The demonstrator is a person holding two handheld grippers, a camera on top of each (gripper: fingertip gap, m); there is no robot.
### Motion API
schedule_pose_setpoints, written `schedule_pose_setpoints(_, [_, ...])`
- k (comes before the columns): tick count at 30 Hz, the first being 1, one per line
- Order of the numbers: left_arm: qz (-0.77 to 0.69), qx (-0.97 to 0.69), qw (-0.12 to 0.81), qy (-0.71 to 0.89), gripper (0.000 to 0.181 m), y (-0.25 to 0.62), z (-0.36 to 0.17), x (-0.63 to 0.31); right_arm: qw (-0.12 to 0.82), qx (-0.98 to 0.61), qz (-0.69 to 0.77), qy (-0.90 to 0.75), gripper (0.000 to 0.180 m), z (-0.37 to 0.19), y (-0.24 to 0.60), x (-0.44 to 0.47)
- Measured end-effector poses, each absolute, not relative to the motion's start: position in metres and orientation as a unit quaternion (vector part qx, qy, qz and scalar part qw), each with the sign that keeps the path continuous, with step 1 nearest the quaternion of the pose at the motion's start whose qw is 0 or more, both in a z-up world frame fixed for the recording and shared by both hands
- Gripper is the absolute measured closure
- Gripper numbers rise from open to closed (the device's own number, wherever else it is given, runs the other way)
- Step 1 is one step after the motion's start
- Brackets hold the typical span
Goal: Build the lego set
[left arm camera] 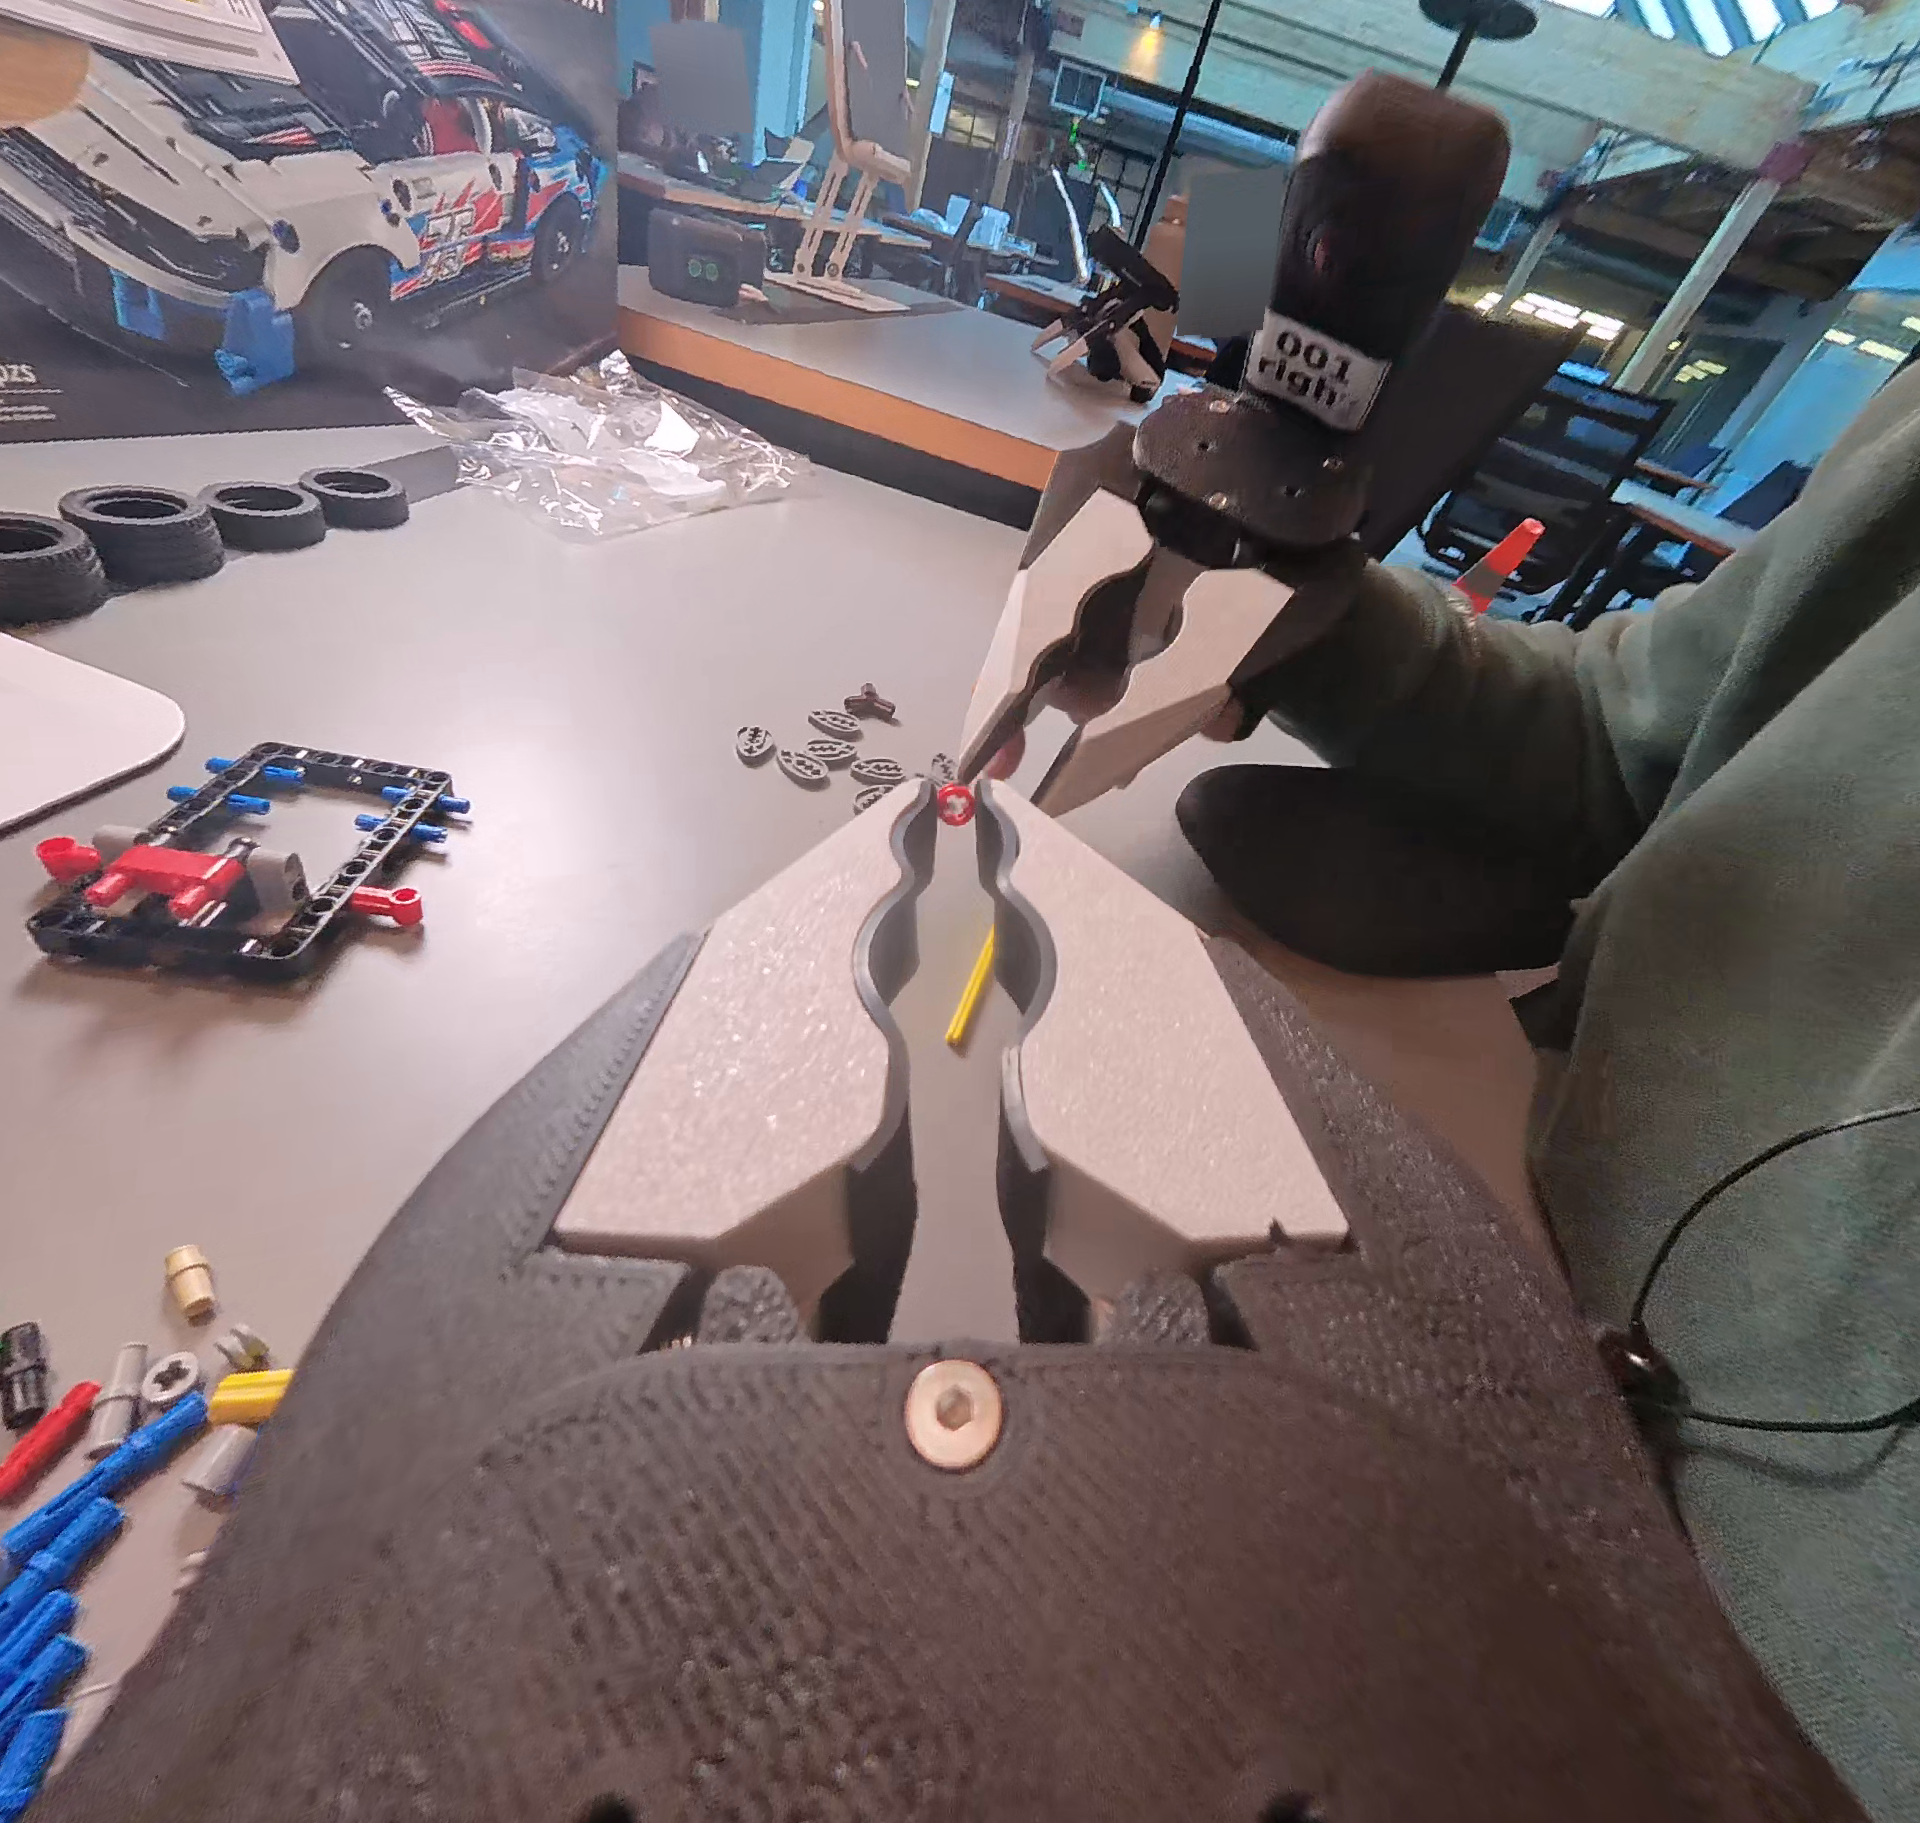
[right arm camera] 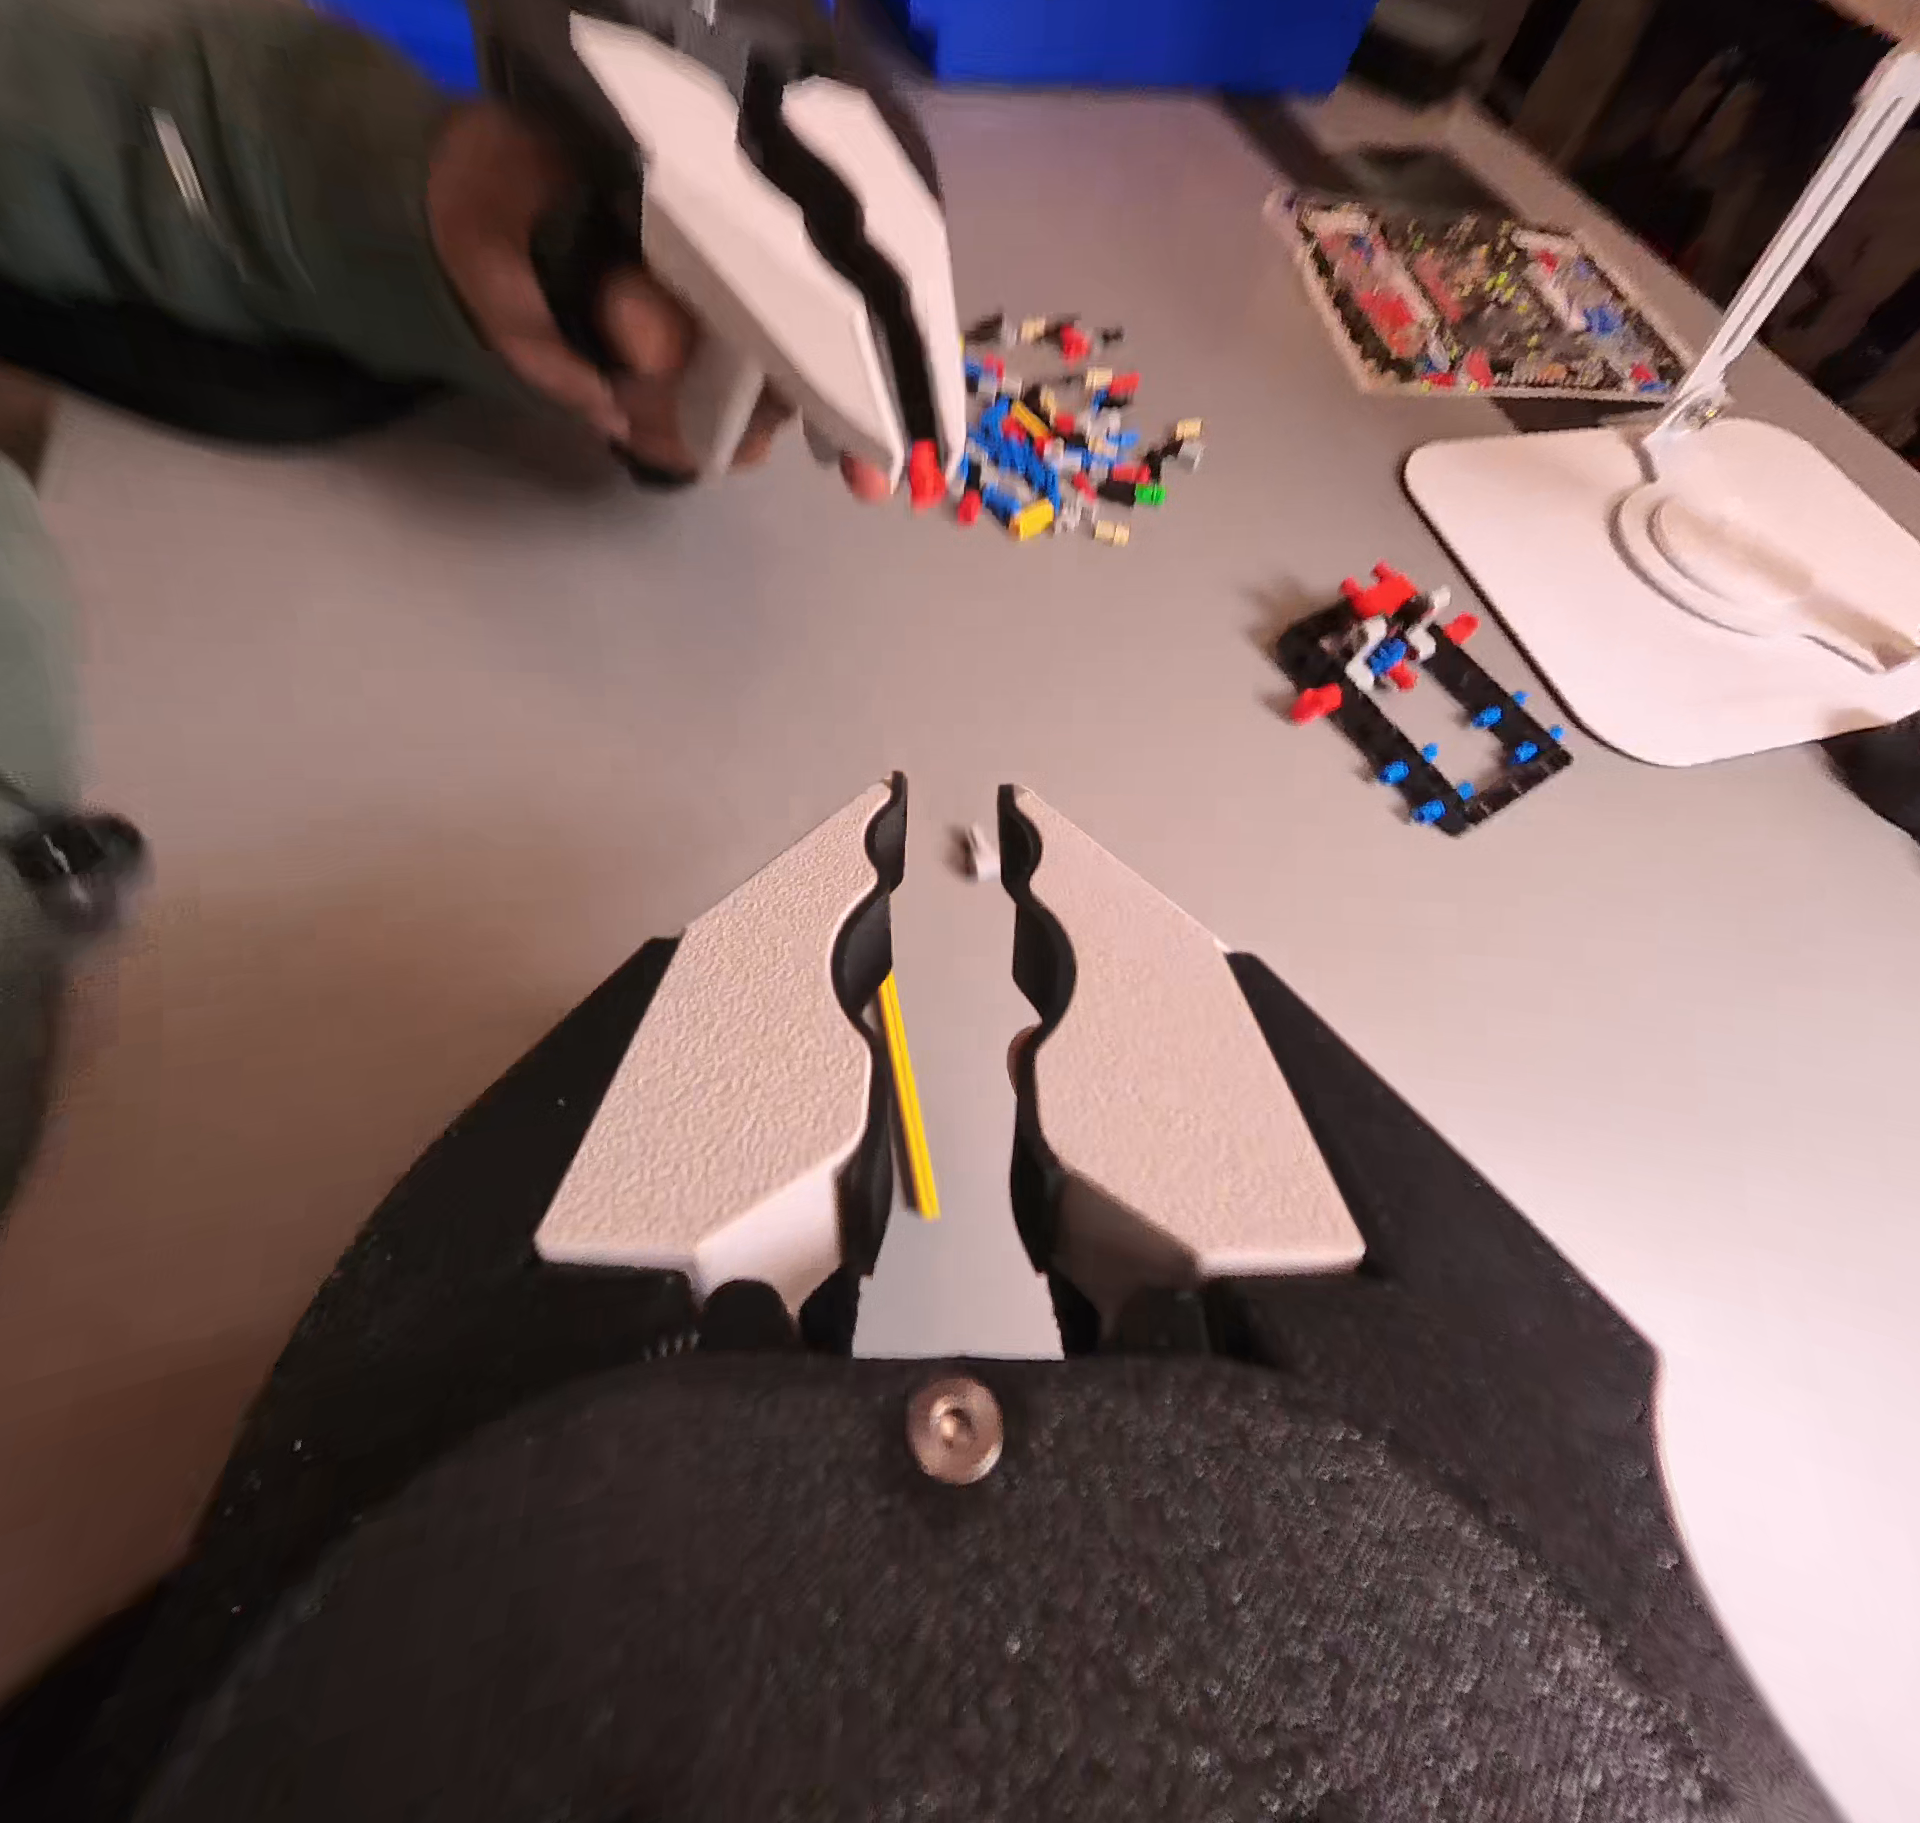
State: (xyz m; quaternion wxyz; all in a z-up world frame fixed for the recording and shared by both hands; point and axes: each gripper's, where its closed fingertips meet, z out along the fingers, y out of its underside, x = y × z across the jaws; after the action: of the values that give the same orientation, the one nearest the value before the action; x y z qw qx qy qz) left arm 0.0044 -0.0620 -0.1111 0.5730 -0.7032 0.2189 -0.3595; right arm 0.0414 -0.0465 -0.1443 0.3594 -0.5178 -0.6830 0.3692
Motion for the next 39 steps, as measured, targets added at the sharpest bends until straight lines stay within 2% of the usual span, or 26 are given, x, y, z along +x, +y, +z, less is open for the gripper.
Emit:
schedule_pose_setpoints(8, [-0.346, -0.706, 0.571, 0.236, 0.175, -0.067, -0.111, 0.008, 0.395, -0.506, 0.443, -0.626, 0.163, -0.109, -0.079, 0.013])
schedule_pose_setpoints(12, [-0.363, -0.703, 0.566, 0.23, 0.175, -0.069, -0.108, 0.009, 0.432, -0.48, 0.405, -0.648, 0.161, -0.114, -0.084, 0.009])
schedule_pose_setpoints(22, [-0.404, -0.699, 0.548, 0.219, 0.176, -0.071, -0.11, 0.016, 0.44, -0.433, 0.398, -0.678, 0.16, -0.127, -0.096, 0.01])
schedule_pose_setpoints(32, [-0.408, -0.698, 0.548, 0.214, 0.176, -0.07, -0.11, 0.014, 0.502, -0.416, 0.398, -0.646, 0.152, -0.109, -0.082, 0.012])
schedule_pose_setpoints(39, [-0.413, -0.696, 0.547, 0.213, 0.176, -0.071, -0.11, 0.014, 0.476, -0.412, 0.406, -0.662, 0.151, -0.12, -0.093, 0.009])
